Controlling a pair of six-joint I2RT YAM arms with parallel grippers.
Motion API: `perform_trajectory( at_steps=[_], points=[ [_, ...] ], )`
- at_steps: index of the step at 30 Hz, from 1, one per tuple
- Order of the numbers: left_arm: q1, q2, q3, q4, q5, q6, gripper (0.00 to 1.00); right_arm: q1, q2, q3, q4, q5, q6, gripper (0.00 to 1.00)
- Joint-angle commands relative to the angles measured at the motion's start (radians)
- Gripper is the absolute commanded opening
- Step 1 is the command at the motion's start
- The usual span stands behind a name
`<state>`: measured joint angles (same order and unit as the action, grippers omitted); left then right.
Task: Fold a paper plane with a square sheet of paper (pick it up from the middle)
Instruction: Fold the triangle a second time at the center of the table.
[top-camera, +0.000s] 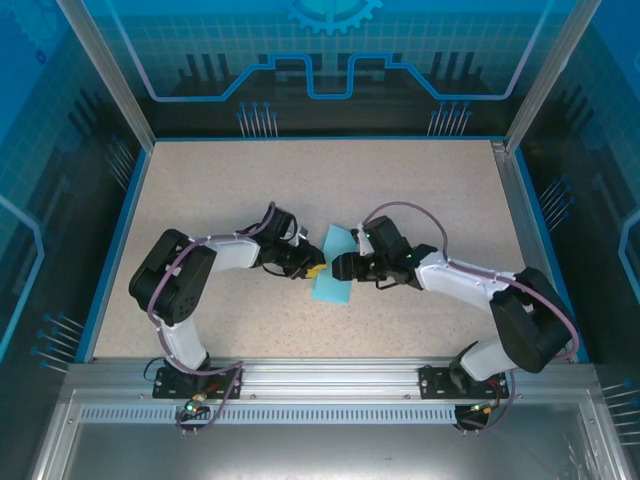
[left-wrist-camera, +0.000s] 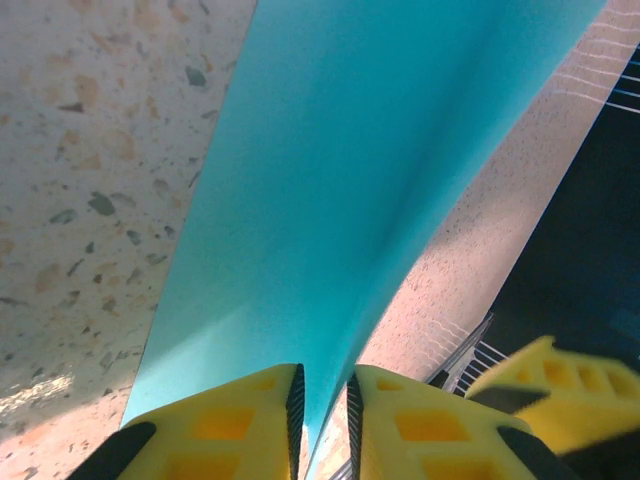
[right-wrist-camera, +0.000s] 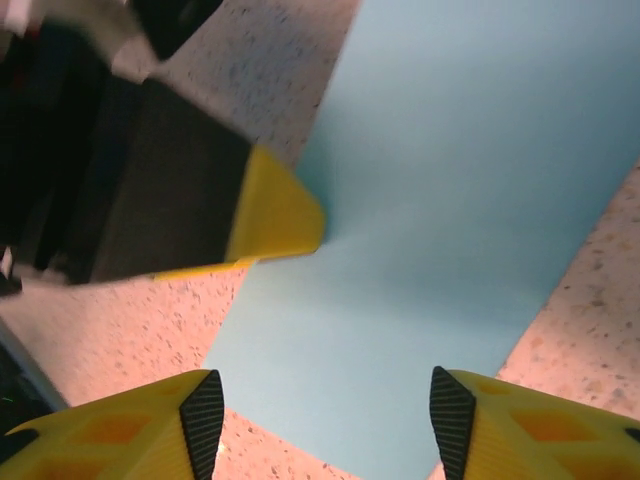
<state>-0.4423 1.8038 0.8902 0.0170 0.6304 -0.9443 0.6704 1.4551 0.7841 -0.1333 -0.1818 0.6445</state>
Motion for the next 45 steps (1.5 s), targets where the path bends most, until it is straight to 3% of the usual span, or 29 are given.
perform_trajectory(
  at_steps=[1, 4, 10, 22, 30, 37, 45],
  points=[
    [-0.001, 0.012, 0.034, -0.016, 0.032, -0.004, 0.17, 0.121, -0.048, 0.011, -0.113, 0.222, -0.130, 0.64],
    [-0.001, 0.008, 0.035, -0.023, 0.031, -0.002, 0.12, 0.232, -0.030, 0.058, -0.169, 0.377, -0.182, 0.65],
    [0.000, -0.004, 0.027, -0.025, 0.038, -0.005, 0.12, 0.362, 0.055, 0.141, -0.192, 0.517, -0.204, 0.69],
    [-0.001, -0.015, 0.026, -0.032, 0.036, -0.002, 0.11, 0.434, 0.203, 0.252, -0.240, 0.640, -0.172, 0.68],
    [0.000, -0.016, 0.024, -0.032, 0.038, -0.001, 0.11, 0.436, 0.234, 0.275, -0.239, 0.638, -0.173, 0.53],
    [0.000, -0.018, 0.020, -0.030, 0.036, -0.004, 0.12, 0.434, 0.207, 0.265, -0.256, 0.674, -0.165, 0.26],
    [-0.001, -0.023, 0.024, -0.040, 0.037, 0.004, 0.13, 0.404, 0.167, 0.244, -0.250, 0.637, -0.175, 0.06]
  ],
)
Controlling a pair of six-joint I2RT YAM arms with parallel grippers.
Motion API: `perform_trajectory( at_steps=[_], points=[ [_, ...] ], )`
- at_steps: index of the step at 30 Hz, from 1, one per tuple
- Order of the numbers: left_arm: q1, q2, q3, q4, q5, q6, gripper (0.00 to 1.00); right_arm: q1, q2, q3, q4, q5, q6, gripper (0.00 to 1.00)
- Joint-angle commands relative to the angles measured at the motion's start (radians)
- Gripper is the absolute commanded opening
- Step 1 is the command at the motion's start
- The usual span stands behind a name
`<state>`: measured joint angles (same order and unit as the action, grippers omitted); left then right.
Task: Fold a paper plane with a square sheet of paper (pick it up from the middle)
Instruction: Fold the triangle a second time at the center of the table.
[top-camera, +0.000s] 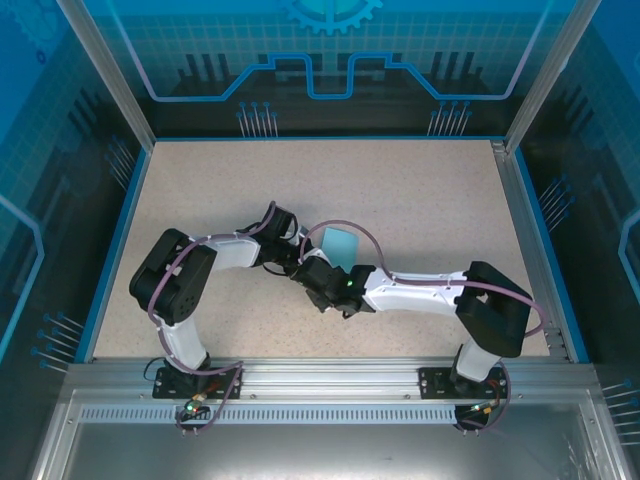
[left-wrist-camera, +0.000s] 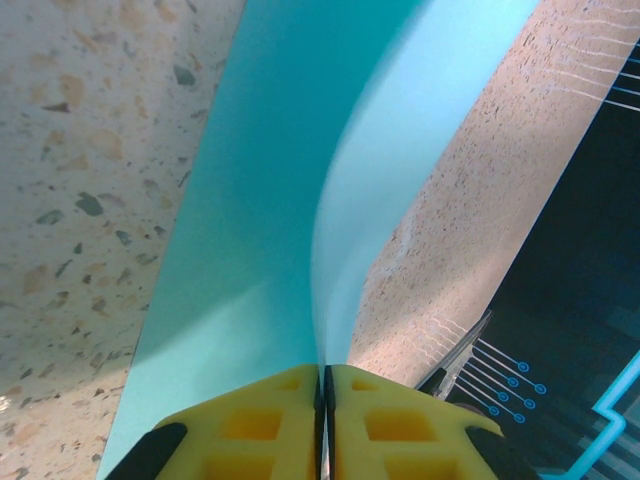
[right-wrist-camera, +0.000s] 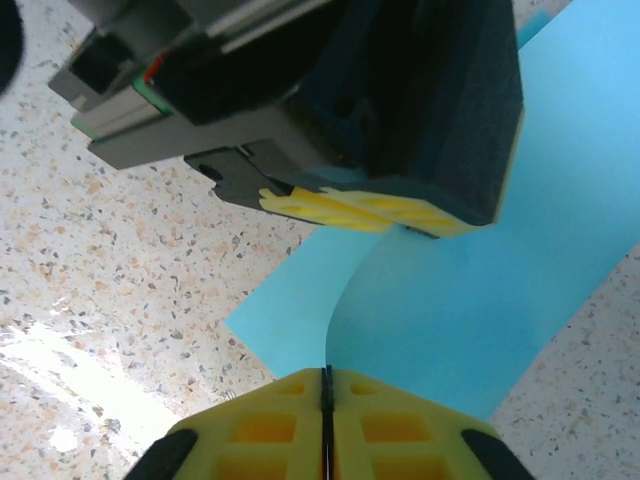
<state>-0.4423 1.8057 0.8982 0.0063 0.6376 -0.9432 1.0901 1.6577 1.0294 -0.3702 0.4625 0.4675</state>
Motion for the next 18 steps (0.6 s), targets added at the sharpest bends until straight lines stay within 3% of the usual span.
perform_trajectory(
  at_steps=[1, 3, 5, 8, 10, 13, 18],
  points=[
    [-0.001, -0.025, 0.018, -0.028, 0.031, 0.003, 0.13, -0.021, -0.039, -0.006, -0.010, -0.019, -0.002, 0.04],
    [-0.001, -0.028, 0.019, -0.030, 0.031, 0.004, 0.14, -0.031, -0.050, -0.015, 0.001, -0.045, -0.008, 0.02],
    [-0.001, -0.032, 0.021, -0.038, 0.022, 0.004, 0.25, -0.046, -0.062, -0.028, 0.014, -0.082, -0.010, 0.00],
    [0.000, -0.049, 0.016, -0.046, -0.004, 0.004, 0.33, -0.079, -0.088, -0.057, 0.042, -0.167, -0.018, 0.00],
    [-0.001, -0.079, 0.018, -0.084, -0.045, 0.016, 0.49, -0.109, -0.107, -0.079, 0.061, -0.227, -0.023, 0.00],
    [0.002, -0.122, 0.028, -0.157, -0.100, 0.040, 0.64, -0.160, -0.139, -0.122, 0.100, -0.305, -0.014, 0.00],
    [0.003, -0.196, 0.020, -0.236, -0.182, 0.050, 0.67, -0.253, -0.175, -0.192, 0.171, -0.450, 0.000, 0.00]
  ],
)
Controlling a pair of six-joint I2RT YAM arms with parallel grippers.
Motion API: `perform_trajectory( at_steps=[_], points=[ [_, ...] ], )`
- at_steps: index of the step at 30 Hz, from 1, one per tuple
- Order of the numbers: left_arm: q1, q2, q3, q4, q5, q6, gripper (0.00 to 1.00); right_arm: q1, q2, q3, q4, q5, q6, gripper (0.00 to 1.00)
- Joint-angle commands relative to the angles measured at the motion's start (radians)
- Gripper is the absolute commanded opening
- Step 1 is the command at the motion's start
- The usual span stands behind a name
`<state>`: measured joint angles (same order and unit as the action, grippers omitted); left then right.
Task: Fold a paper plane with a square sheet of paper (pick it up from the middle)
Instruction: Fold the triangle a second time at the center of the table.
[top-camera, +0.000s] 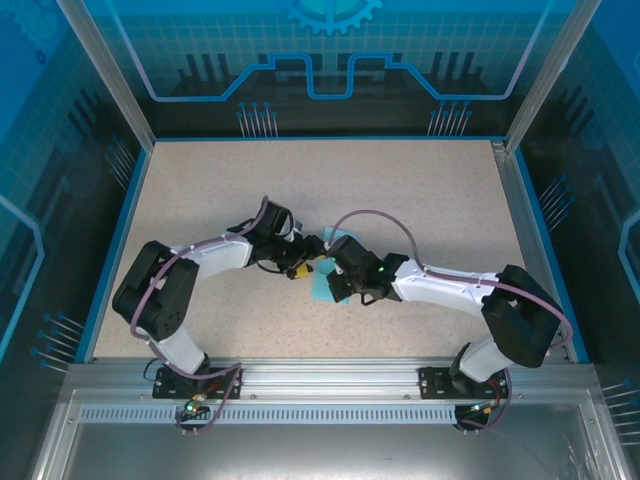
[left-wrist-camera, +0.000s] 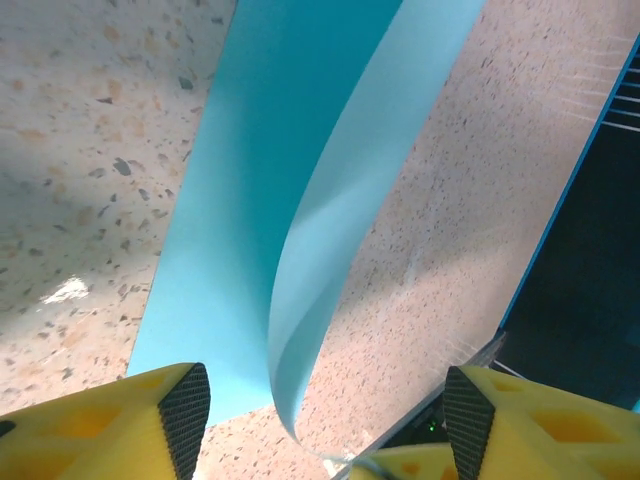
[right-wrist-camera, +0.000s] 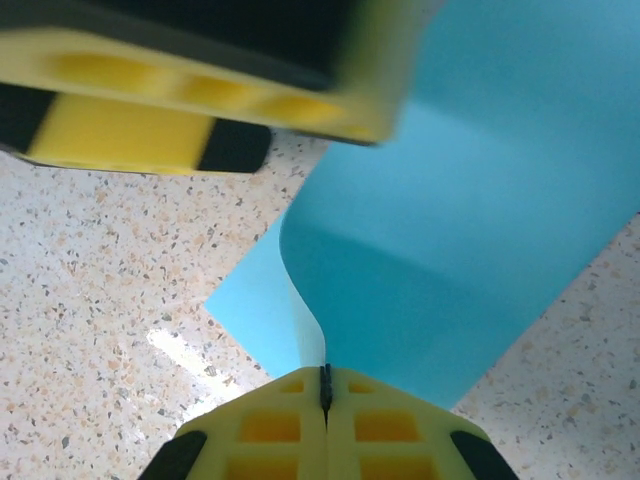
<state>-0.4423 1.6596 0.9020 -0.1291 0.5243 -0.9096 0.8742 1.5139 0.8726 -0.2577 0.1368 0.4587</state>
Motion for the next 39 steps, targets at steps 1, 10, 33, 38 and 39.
perform_trajectory(
  at_steps=[1, 10, 33, 38, 39],
  points=[
    [0.001, -0.064, 0.010, -0.108, -0.079, 0.018, 0.65, -0.057, -0.036, -0.047, 0.070, -0.151, 0.013, 0.00],
    [-0.029, -0.108, -0.055, -0.090, -0.050, 0.036, 0.31, -0.216, -0.057, -0.126, 0.168, -0.386, 0.035, 0.01],
    [-0.156, 0.091, -0.028, -0.164, -0.159, 0.056, 0.07, -0.274, -0.063, -0.153, 0.164, -0.373, 0.064, 0.03],
    [-0.151, 0.092, -0.036, -0.209, -0.234, 0.065, 0.04, -0.273, -0.038, -0.130, 0.172, -0.386, 0.072, 0.03],
    [-0.148, 0.087, -0.034, -0.227, -0.253, 0.072, 0.04, -0.273, -0.034, -0.125, 0.173, -0.391, 0.072, 0.03]
  ],
)
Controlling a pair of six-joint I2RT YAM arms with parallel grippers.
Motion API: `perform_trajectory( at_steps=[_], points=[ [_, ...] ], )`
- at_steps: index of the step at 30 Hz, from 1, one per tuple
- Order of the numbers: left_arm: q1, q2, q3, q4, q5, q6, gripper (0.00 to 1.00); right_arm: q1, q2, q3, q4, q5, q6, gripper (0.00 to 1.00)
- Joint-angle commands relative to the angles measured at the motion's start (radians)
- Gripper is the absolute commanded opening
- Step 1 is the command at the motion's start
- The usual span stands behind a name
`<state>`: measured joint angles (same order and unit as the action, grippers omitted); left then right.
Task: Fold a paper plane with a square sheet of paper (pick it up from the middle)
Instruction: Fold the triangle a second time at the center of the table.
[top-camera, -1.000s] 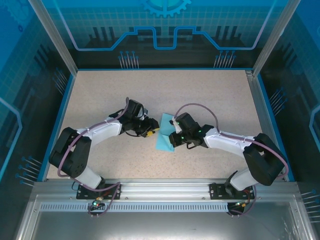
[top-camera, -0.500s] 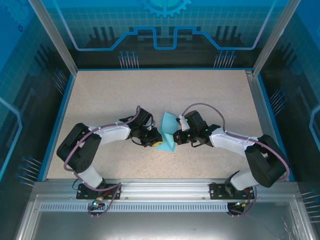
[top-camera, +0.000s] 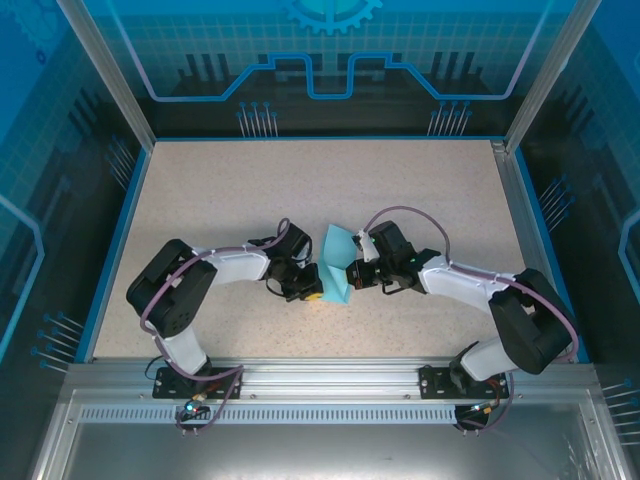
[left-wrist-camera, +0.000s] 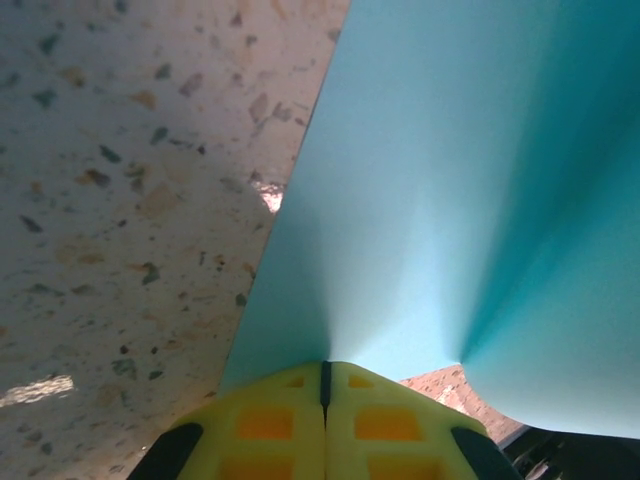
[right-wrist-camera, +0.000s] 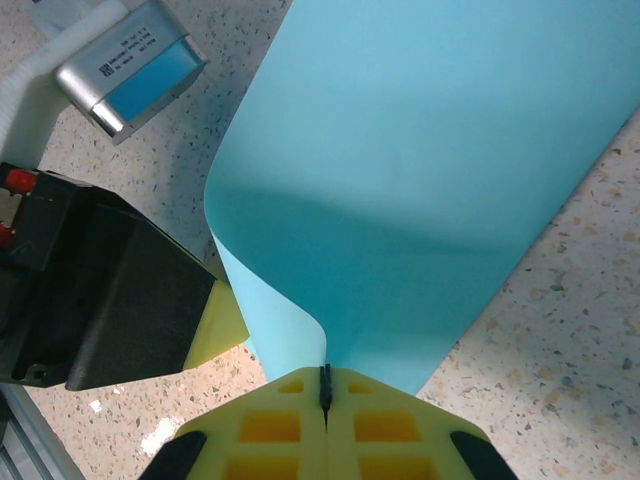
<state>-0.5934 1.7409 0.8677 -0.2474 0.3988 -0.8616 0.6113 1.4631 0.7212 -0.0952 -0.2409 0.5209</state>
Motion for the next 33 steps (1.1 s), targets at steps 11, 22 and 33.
perform_trajectory(
  at_steps=[11, 22, 33],
  points=[
    [0.017, -0.012, 0.042, -0.146, -0.147, 0.089, 0.06, -0.008, 0.096, 0.088, 0.011, -0.039, 0.012, 0.03],
    [0.017, -0.018, 0.049, -0.150, -0.140, 0.101, 0.08, 0.002, 0.208, 0.145, -0.050, 0.024, -0.004, 0.03],
    [0.016, -0.017, 0.053, -0.156, -0.135, 0.104, 0.08, 0.011, 0.253, 0.206, -0.115, 0.084, -0.047, 0.03]
  ],
)
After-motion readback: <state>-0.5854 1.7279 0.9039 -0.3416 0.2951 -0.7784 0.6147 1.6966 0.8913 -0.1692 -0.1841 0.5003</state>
